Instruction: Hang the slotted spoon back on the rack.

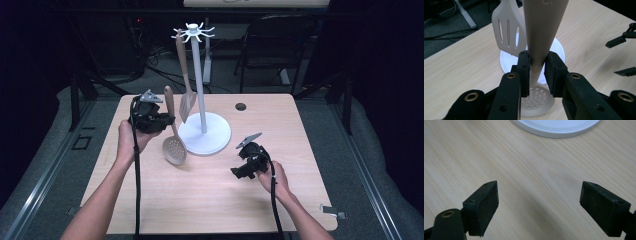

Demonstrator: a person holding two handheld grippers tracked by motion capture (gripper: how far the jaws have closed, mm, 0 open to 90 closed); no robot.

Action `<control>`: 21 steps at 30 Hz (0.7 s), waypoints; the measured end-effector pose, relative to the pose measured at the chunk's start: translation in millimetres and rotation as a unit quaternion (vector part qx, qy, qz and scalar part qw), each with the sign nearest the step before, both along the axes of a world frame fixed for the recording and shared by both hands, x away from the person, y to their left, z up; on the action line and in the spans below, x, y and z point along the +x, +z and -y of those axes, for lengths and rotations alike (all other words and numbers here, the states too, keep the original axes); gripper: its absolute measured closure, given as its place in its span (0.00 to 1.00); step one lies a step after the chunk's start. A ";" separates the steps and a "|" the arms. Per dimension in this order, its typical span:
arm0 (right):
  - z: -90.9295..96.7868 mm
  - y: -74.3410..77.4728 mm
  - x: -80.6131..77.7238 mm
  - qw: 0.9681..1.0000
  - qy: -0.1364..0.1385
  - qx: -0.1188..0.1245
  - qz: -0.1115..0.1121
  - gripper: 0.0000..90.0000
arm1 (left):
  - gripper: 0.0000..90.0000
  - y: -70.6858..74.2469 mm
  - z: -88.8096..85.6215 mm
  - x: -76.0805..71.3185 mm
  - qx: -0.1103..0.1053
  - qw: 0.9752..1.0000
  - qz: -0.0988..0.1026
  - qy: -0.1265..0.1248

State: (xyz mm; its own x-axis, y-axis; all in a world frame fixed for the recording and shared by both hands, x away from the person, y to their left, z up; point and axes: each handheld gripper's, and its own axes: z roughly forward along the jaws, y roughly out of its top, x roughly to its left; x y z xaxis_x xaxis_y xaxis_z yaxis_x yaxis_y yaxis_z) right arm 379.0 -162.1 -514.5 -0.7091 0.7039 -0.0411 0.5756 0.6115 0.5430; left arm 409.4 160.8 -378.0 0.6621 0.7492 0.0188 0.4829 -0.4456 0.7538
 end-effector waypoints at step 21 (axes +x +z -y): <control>-0.9 -0.9 0.2 1.000 0.001 0.005 -0.008 0.17 | 0.83 38.3 16.4 28.4 0.001 1.000 0.008 0.003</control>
